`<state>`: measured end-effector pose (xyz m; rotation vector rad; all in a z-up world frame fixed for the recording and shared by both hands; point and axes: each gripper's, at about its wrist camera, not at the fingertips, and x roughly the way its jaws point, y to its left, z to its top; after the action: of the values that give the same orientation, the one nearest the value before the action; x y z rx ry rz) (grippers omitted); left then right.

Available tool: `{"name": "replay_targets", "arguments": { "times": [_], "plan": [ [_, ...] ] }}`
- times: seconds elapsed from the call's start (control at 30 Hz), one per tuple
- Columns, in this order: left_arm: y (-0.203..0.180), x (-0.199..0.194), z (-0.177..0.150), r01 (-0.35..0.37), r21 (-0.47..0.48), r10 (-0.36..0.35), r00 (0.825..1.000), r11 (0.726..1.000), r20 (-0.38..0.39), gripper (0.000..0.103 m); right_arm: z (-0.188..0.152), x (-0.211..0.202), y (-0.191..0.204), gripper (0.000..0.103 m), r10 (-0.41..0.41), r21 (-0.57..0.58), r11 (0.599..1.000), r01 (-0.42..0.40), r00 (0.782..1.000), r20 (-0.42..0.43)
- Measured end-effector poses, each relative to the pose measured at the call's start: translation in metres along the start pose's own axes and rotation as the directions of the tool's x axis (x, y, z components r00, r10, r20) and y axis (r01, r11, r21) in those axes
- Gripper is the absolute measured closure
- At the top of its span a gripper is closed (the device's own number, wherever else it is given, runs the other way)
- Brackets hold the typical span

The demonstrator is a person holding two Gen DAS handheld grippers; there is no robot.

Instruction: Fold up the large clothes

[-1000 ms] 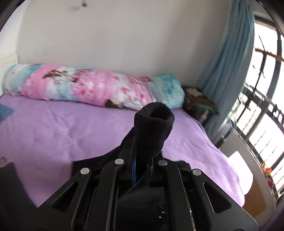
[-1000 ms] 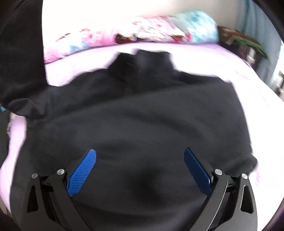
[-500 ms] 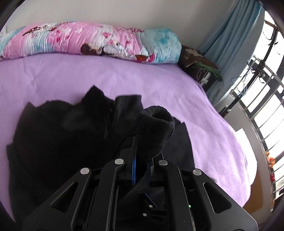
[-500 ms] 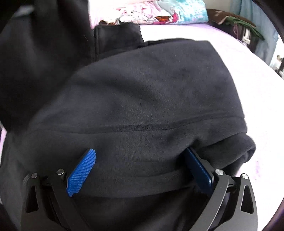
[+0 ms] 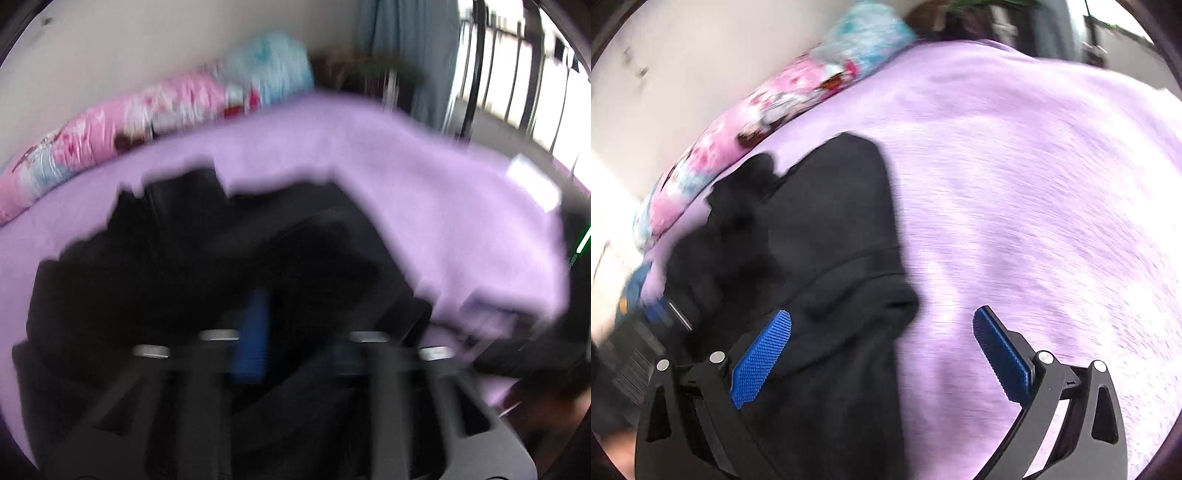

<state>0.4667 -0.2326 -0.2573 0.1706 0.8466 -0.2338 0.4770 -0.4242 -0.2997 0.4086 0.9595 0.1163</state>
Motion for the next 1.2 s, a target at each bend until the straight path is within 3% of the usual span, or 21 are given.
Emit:
{"name": "replay_targets", "arguments": {
  "times": [0.03, 0.13, 0.27, 0.33, 0.43, 0.47, 0.57, 0.6, 0.67, 0.7, 0.83, 0.9, 0.97, 1.03, 1.07, 1.13, 1.2],
  "plan": [
    [0.001, 0.008, -0.008, -0.017, -0.011, 0.017, 1.0, 1.0, -0.019, 0.006, 0.0, -0.001, -0.006, 0.006, -0.005, 0.016, 1.0, 0.005, 1.0, -0.006],
    [0.016, 0.01, -0.025, -0.004, -0.054, 0.003, 1.0, 0.999, -0.022, 0.006, 0.003, -0.003, -0.009, 0.006, -0.014, 0.01, 1.0, 0.014, 1.0, 0.002],
    [0.038, -0.032, -0.042, 0.049, -0.006, -0.048, 0.996, 0.999, 0.075, 0.006, 0.003, -0.009, 0.003, 0.006, 0.012, -0.027, 1.0, -0.011, 1.0, 0.02],
    [0.059, -0.065, -0.05, 0.111, 0.0, -0.109, 0.981, 0.994, 0.158, 0.006, 0.004, -0.011, 0.015, 0.006, 0.037, -0.044, 0.998, -0.035, 0.999, 0.033],
    [0.106, -0.101, -0.058, 0.185, -0.035, -0.172, 0.959, 0.982, 0.223, 0.006, 0.008, -0.013, 0.037, 0.006, 0.072, -0.093, 0.993, -0.067, 0.996, 0.058],
    [0.12, -0.108, -0.062, 0.193, -0.057, -0.175, 0.956, 0.98, 0.237, 0.006, 0.006, -0.018, 0.046, 0.006, 0.077, -0.121, 0.99, -0.069, 0.995, 0.069],
    [0.187, -0.119, -0.078, 0.135, -0.156, -0.097, 0.969, 0.978, 0.229, 0.006, -0.001, -0.029, 0.073, 0.006, 0.085, -0.222, 0.973, -0.066, 0.993, 0.08],
    [0.216, -0.118, -0.087, 0.13, -0.228, -0.081, 0.974, 0.965, 0.212, 0.006, -0.002, -0.031, 0.081, 0.006, 0.088, -0.252, 0.966, -0.065, 0.993, 0.08],
    [0.267, -0.114, -0.102, 0.187, -0.37, -0.115, 0.971, 0.91, 0.208, 0.006, -0.006, -0.034, 0.109, 0.006, 0.114, -0.344, 0.936, -0.081, 0.991, 0.075],
    [0.298, -0.109, -0.114, 0.222, -0.463, -0.139, 0.968, 0.858, 0.207, 0.006, -0.007, -0.034, 0.122, 0.006, 0.121, -0.387, 0.918, -0.083, 0.99, 0.073],
    [0.362, -0.096, -0.135, 0.24, -0.662, -0.126, 0.968, 0.71, 0.216, 0.006, -0.002, -0.013, 0.196, 0.006, 0.163, -0.532, 0.835, -0.143, 0.987, -0.009],
    [0.391, -0.084, -0.147, 0.346, -0.752, -0.206, 0.938, 0.56, 0.279, 0.006, 0.004, -0.002, 0.234, 0.006, 0.142, -0.603, 0.786, -0.135, 0.989, -0.037],
    [0.405, -0.068, -0.154, 0.392, -0.797, -0.272, 0.916, 0.459, 0.293, 0.006, 0.013, 0.011, 0.28, 0.006, 0.108, -0.699, 0.709, -0.094, 0.994, -0.025],
    [0.41, -0.055, -0.155, 0.432, -0.805, -0.315, 0.894, 0.408, 0.32, 0.006, 0.023, 0.026, 0.32, 0.007, 0.103, -0.757, 0.641, -0.123, 0.992, -0.074],
    [0.412, -0.05, -0.155, 0.433, -0.813, -0.322, 0.891, 0.39, 0.321, 0.006, 0.028, 0.035, 0.341, 0.007, 0.094, -0.786, 0.605, -0.123, 0.992, -0.083],
    [0.413, -0.038, -0.154, 0.417, -0.833, -0.334, 0.893, 0.364, 0.301, 0.006, 0.035, 0.054, 0.377, 0.008, 0.066, -0.836, 0.536, -0.123, 0.992, -0.103],
    [0.415, -0.026, -0.151, 0.392, -0.86, -0.34, 0.898, 0.327, 0.279, 0.006, 0.043, 0.072, 0.406, 0.008, 0.049, -0.854, 0.501, -0.141, 0.99, -0.134]
  ]
}}
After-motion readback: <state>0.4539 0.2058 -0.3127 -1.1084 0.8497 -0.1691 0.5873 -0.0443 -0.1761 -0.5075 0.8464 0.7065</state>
